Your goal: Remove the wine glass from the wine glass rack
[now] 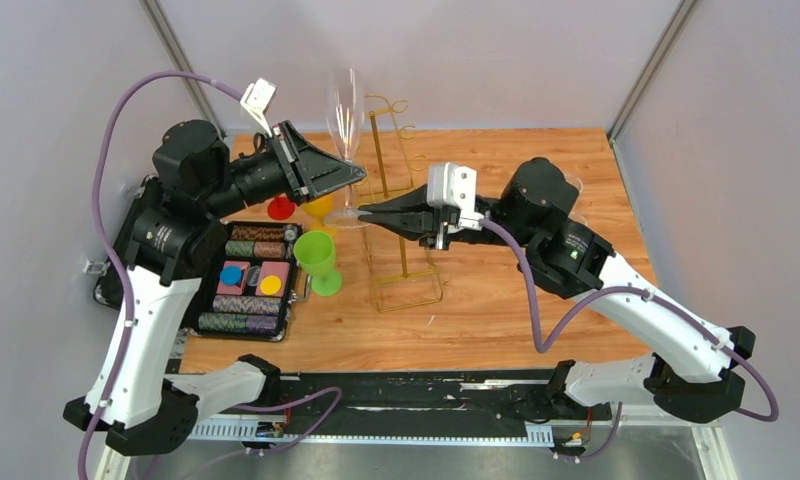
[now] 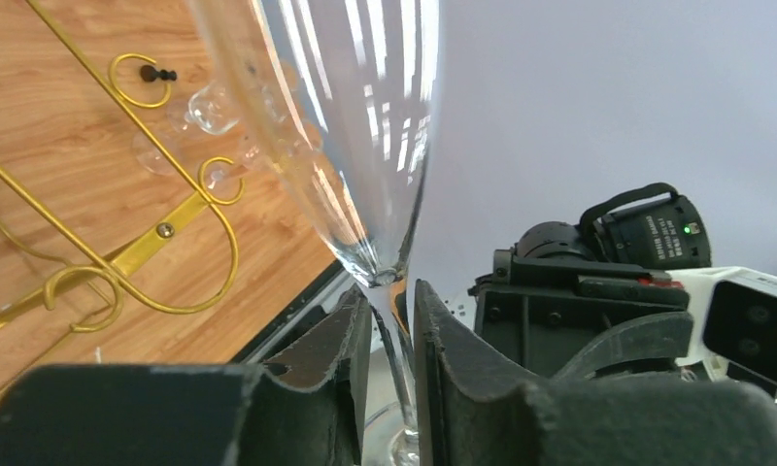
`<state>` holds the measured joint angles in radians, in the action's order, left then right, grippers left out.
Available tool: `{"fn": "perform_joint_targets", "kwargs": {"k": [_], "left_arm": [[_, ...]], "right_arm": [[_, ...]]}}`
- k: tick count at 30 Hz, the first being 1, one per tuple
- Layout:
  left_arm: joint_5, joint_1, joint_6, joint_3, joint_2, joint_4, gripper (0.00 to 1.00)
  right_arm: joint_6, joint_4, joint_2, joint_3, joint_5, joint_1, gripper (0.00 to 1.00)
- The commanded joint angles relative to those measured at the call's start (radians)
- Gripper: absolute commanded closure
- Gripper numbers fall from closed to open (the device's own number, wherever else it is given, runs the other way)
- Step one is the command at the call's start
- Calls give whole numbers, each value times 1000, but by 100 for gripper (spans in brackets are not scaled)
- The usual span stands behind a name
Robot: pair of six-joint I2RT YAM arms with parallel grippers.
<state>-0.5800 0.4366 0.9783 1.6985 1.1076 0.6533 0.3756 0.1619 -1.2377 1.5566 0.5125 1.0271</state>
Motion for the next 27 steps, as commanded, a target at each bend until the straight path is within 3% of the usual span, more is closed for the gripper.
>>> {"fn": "perform_joint_targets", "kwargs": {"k": [1,7,8,11,15,22,27], "left_arm": [[-59,1,-4,-4,-8,-79,78],[-81,1,-26,-3,-9,-86,100],[-84,1,-36,-3,-10,-86,100],[-92,0,-63,-1,-11,-73,100],[-106,1,-169,12,-2,-14,100],[-188,1,-324,4,13,64,100],[-226,1,-526,9,11,199,100]], "right_arm": [[50,-51,33,-12,-34,12,100],[50,-50,62,-37,-42,18,100],[46,-46,71,-41,-44,18,96],[35,-16,100,-55,-53,19,63],[7,39,150,-68,-92,18,45],[-58,241,149,20,-198,18,39],[-88,354,120,90,-247,17,38]]}}
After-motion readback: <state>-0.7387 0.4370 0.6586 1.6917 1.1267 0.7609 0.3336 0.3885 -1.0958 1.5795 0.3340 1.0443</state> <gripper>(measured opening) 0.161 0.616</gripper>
